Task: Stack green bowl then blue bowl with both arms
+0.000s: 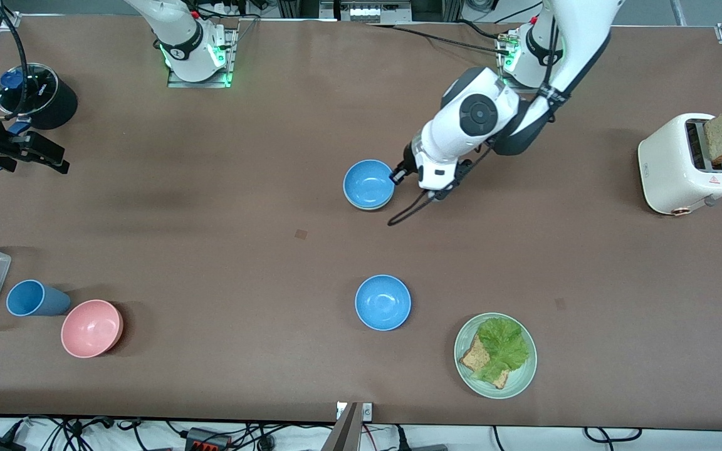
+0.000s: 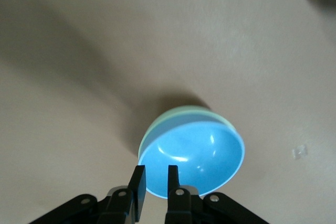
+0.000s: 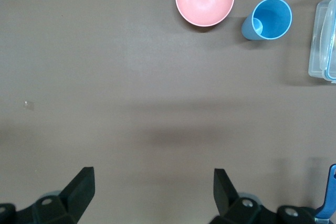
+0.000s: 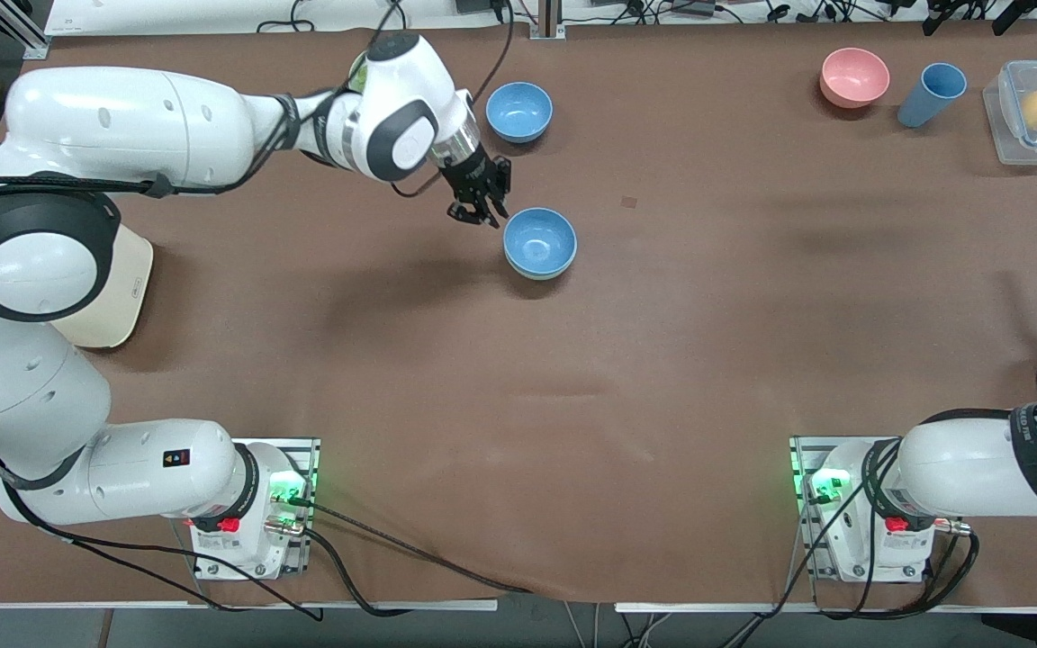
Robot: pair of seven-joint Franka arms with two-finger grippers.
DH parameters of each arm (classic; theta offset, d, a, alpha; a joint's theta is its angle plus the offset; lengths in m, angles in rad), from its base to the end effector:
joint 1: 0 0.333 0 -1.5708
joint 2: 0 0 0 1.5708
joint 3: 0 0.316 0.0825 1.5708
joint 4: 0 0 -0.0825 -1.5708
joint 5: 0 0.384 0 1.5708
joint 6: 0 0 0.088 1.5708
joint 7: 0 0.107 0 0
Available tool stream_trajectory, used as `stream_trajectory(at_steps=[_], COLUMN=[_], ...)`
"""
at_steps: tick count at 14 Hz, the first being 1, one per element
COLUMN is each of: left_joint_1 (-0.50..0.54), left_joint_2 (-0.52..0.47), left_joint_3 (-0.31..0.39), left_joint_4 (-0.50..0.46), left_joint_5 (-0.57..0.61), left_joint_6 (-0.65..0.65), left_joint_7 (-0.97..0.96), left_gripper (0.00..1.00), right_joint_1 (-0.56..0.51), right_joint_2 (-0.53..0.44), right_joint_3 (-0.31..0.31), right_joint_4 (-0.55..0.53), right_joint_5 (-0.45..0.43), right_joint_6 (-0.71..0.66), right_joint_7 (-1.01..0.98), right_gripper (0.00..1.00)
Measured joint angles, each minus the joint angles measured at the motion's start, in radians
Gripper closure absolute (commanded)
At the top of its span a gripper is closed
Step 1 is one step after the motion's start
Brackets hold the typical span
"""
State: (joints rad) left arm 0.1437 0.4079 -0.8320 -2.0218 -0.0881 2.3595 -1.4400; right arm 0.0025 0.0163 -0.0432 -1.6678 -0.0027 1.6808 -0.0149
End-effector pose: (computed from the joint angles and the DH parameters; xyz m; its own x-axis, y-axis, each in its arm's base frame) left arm 0.4768 -0.3670 0.3164 0.6197 0.7038 -0.3474 0.7670 -0.6369 0.0778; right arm 0.5657 -0.0231 0.5789 0.9997 -0.0255 -0.0033 -0.0255 -0.9997 0.0033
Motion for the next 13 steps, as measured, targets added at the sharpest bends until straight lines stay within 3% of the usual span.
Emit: stream_trajectory(at_steps=[5, 8, 9, 10, 13], left_joint_1=[0.109, 0.184, 0.201, 0.212, 0.242], left_joint_2=[-0.012, -0.013, -0.013, -0.012, -0.005], left_joint_3=[-0.005, -0.004, -0.002, 0.004, 0.024], left_joint_4=[0.184, 0.315, 0.356, 0.387, 0.435], left_joint_5=[0.0, 0.001, 0.001, 0.009, 0.057], left_joint_6=[-0.262, -0.41, -0.461, -0.503, -0.552], left_joint_7=[0.178, 0.32, 0.356, 0.386, 0.523], left_gripper=[0.67, 0.34, 0.08, 0.0, 0.0], right_joint_1=[0.0, 0.0, 0.0, 0.0, 0.0], right_joint_2=[0.0, 0.0, 0.0, 0.0, 0.0], right_joint_3=[0.0, 0.001, 0.001, 0.001, 0.001], right_joint_4=[0.0, 0.0, 0.0, 0.0, 0.0], right_joint_5=[0.0, 0.0, 0.0, 0.0, 0.0], right_joint_6=[-0.001, -0.007, -0.011, -0.013, -0.013], right_joint_7=[0.0, 0.0, 0.0, 0.0, 0.0], right_gripper=[0.0, 0.0, 0.0, 0.0, 0.0])
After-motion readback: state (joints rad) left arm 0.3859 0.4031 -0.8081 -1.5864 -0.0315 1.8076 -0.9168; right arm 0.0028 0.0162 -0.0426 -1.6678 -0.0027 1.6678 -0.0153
